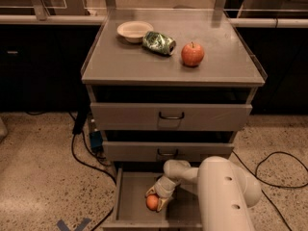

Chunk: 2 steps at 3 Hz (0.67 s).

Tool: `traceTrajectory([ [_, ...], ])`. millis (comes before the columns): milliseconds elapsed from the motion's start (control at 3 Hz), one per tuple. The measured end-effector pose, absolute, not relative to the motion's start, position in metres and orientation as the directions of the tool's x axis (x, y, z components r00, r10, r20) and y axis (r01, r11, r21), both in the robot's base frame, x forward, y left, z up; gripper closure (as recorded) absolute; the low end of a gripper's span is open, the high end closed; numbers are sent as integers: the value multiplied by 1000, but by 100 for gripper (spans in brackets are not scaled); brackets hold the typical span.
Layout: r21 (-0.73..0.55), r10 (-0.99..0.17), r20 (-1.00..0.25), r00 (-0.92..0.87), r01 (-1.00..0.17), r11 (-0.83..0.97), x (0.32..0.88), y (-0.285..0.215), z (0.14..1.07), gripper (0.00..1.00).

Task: Pick orange from bottom drawer and place on counter

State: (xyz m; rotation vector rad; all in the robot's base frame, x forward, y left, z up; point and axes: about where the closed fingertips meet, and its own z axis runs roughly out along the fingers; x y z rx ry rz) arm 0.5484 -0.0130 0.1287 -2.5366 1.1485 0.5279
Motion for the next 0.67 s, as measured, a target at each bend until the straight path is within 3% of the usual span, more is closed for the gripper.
traceTrajectory([
  [667, -123, -652, -448, 611, -765, -632, 548, -13, 129, 100],
])
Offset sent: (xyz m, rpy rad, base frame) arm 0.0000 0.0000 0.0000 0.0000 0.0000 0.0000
